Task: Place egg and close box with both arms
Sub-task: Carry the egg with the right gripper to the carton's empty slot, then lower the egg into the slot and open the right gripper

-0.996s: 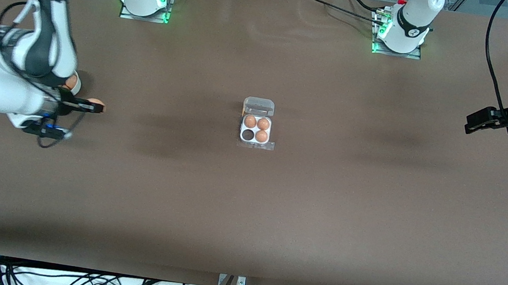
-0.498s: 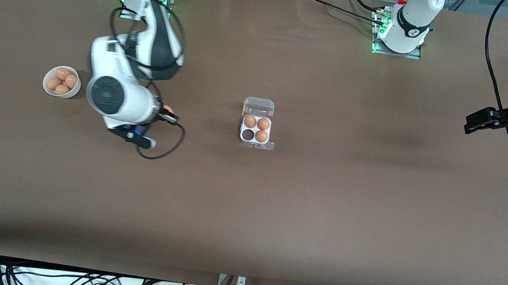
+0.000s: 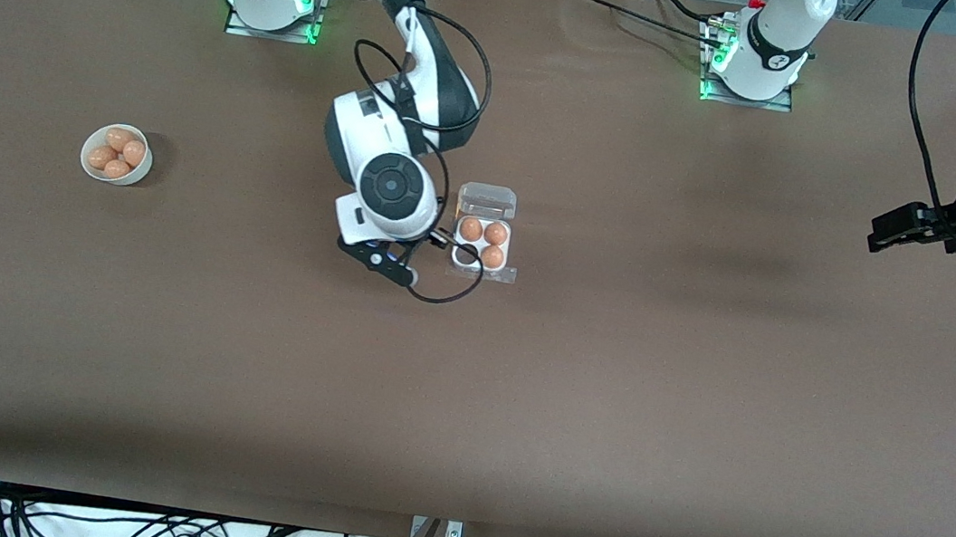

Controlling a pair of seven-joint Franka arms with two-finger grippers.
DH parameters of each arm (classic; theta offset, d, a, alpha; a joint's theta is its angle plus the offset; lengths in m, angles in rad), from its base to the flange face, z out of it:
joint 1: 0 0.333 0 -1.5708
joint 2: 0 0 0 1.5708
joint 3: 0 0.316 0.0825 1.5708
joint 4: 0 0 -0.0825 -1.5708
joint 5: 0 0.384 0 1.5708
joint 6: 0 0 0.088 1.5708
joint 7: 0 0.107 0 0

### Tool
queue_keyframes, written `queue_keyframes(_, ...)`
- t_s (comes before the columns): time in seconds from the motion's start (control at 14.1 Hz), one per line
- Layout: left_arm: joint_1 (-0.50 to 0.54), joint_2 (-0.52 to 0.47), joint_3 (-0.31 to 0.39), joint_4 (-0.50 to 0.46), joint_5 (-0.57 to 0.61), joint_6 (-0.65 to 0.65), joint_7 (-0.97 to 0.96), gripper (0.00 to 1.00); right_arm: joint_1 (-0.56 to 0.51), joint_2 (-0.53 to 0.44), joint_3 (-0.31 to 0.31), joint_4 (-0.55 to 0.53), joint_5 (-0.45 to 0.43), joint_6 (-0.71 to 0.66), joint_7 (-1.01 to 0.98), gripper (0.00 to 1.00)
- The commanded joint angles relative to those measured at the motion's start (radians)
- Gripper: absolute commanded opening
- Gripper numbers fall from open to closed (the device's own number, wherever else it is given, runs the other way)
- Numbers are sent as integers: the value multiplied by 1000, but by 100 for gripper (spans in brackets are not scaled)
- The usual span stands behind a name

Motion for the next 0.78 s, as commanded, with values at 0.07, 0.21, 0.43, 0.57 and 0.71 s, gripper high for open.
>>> queue_keyframes(0.07, 9, 6, -6, 14, -22, -16, 14, 93, -18, 65, 62, 71, 16, 72, 60, 42)
queue_keyframes(0.21, 8, 6, -6, 14, -22, -16, 14, 93, -16, 75, 70, 74, 17, 99, 59, 42)
queue_keyframes(0.43, 8, 6, -6, 14, -22, -16, 14, 93, -16, 89, 95, 74, 16, 133, 60, 42)
queue_keyframes(0.57, 8, 6, -4, 14, -22, -16, 16, 93, -16, 97, 105, 74, 16, 150, 60, 42)
queue_keyframes(0.71, 9, 6, -6, 14, -22, -16, 16, 93, -16, 106, 107, 74, 17, 165, 59, 43)
